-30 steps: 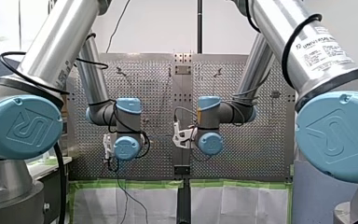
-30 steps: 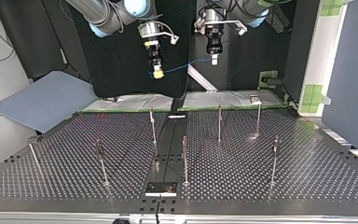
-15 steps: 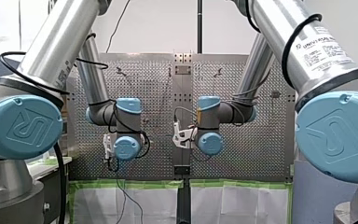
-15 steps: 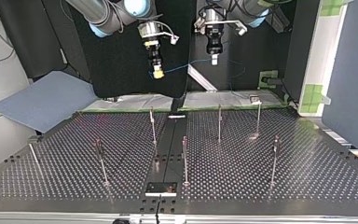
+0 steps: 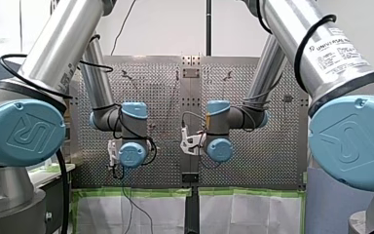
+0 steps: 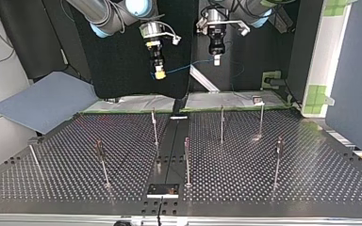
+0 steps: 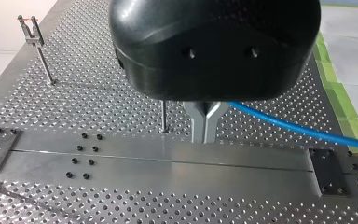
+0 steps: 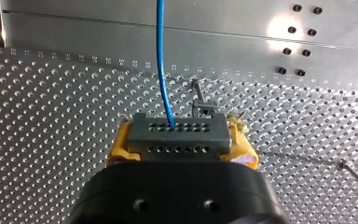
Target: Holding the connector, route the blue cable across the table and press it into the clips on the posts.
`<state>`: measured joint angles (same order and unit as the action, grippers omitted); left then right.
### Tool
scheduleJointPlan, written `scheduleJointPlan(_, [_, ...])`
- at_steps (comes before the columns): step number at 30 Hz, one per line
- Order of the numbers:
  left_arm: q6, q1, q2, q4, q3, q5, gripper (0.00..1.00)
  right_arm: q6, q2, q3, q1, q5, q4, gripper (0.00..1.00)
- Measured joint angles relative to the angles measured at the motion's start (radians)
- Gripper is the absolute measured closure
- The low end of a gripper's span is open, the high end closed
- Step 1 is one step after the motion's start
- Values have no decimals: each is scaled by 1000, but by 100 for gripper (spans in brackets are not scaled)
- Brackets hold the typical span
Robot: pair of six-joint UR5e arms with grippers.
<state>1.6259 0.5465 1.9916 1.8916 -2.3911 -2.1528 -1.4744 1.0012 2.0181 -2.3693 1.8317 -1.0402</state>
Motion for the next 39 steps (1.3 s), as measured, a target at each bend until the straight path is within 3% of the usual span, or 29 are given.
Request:
scheduleJointPlan(33, [1, 5, -2, 0, 0, 0, 100, 0, 1, 0, -2, 0, 2, 100])
scheduleJointPlan(39, [-19, -22, -33, 33, -32, -24, 100, 12, -31, -21, -12, 15, 34, 100])
